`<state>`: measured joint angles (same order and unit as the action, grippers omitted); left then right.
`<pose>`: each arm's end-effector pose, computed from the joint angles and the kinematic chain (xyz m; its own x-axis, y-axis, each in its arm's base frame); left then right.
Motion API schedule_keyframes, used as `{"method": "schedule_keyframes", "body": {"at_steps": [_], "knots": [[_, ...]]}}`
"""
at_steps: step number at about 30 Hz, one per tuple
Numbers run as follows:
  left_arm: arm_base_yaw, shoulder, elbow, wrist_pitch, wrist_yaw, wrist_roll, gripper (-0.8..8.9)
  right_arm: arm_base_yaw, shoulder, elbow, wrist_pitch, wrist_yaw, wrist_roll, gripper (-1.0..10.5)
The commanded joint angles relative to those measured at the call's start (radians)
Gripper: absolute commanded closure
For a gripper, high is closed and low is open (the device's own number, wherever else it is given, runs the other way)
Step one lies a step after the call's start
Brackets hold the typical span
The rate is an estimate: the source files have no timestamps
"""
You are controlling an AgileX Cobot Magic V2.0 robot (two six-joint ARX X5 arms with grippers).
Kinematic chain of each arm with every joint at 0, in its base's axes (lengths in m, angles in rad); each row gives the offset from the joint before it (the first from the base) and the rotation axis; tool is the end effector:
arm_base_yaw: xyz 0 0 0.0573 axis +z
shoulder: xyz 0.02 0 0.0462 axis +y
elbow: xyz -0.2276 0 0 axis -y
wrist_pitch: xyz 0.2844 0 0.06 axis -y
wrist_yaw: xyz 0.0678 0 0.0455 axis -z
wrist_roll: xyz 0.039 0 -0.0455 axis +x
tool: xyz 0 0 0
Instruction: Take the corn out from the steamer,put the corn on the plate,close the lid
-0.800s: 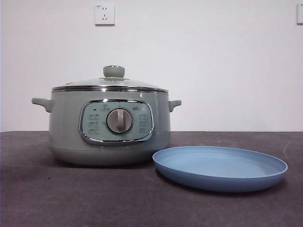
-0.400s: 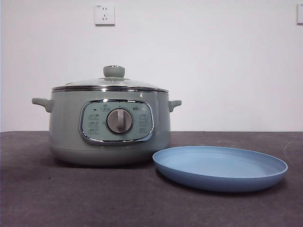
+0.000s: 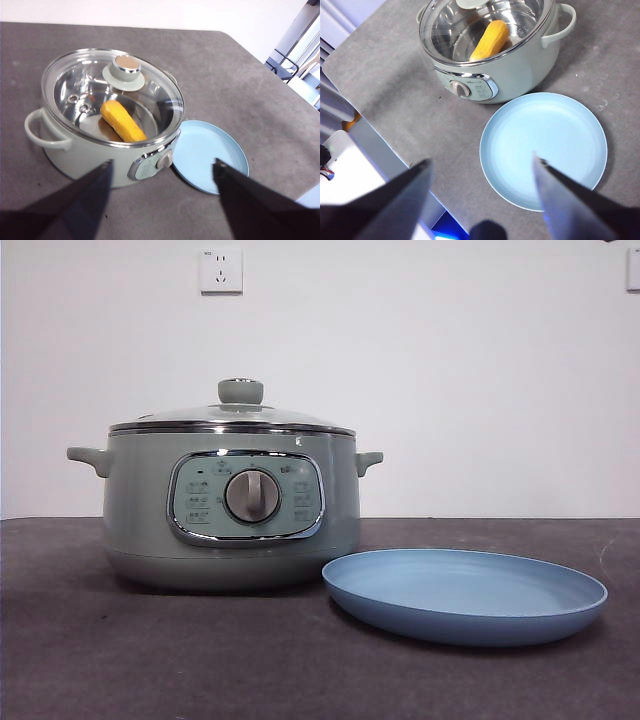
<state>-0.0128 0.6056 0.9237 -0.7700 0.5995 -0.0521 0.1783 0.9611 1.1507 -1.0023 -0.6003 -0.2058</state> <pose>0.1739 -0.0242 0.3353 0.7355 -0.5737 -0.3605 0.4947 0.8182 -0.2929 0.2189 0.0618 0.3300 0.4582 0.6566 -0.5992 -0.6635 0.7012 0.2610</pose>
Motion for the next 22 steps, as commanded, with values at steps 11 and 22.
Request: {"method": "schedule_keyframes", "body": {"at_steps": [11,22], "knots": [[-0.012,0.084,0.001,0.168,0.008,0.012,2.43,0.002,0.000,0.003,0.003,0.000,0.008,3.5],[-0.143,0.351,0.014,0.504,-0.077,0.000,2.48,0.002,0.000,0.003,0.003,0.000,0.008,3.5]]}}
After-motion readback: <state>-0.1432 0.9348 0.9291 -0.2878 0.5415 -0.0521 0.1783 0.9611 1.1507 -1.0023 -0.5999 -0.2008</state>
